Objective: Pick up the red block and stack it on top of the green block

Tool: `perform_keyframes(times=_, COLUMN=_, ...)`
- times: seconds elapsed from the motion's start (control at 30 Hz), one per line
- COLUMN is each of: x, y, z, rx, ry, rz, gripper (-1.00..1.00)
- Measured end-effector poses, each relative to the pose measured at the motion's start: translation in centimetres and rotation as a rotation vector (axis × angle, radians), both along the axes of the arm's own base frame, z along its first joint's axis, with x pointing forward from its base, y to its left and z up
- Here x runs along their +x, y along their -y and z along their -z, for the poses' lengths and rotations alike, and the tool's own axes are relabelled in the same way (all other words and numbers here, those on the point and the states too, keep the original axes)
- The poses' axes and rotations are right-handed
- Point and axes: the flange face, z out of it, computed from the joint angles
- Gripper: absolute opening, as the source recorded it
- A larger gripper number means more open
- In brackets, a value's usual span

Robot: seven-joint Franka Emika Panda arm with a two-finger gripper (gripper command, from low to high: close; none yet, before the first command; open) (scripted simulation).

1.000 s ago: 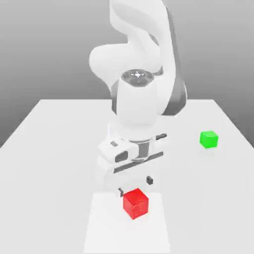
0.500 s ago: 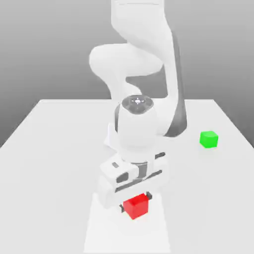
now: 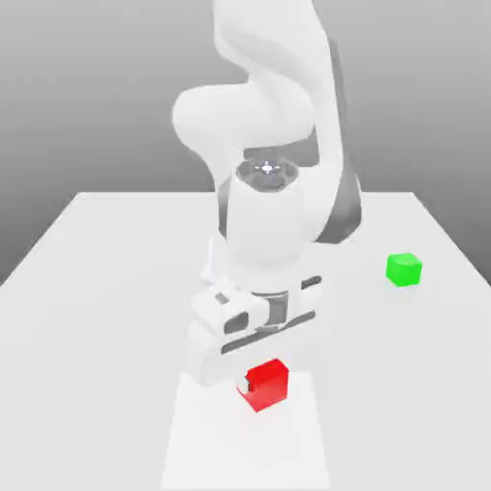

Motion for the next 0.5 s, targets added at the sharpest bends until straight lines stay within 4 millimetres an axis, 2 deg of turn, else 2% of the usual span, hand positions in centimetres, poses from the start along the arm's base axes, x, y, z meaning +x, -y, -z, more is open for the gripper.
perform_keyframes(times=0.3, x=-1.1, y=-0.2, z=-1.8, rx=0.004, ry=-0.019, rz=-0.018, gripper=-1.0)
perform_keyframes(times=0.33, x=-1.4, y=-1.7, z=-1.9, rx=0.006, ry=-0.023, rz=-0.091, gripper=-1.0)
perform_keyframes(times=0.4, x=-2.6, y=-6.6, z=-2.0, rx=0.011, ry=-0.031, rz=-0.313, gripper=-1.0)
perform_keyframes(times=0.5, x=-5.0, y=-12.1, z=-2.2, rx=0.017, ry=-0.041, rz=-0.624, gripper=-1.0)
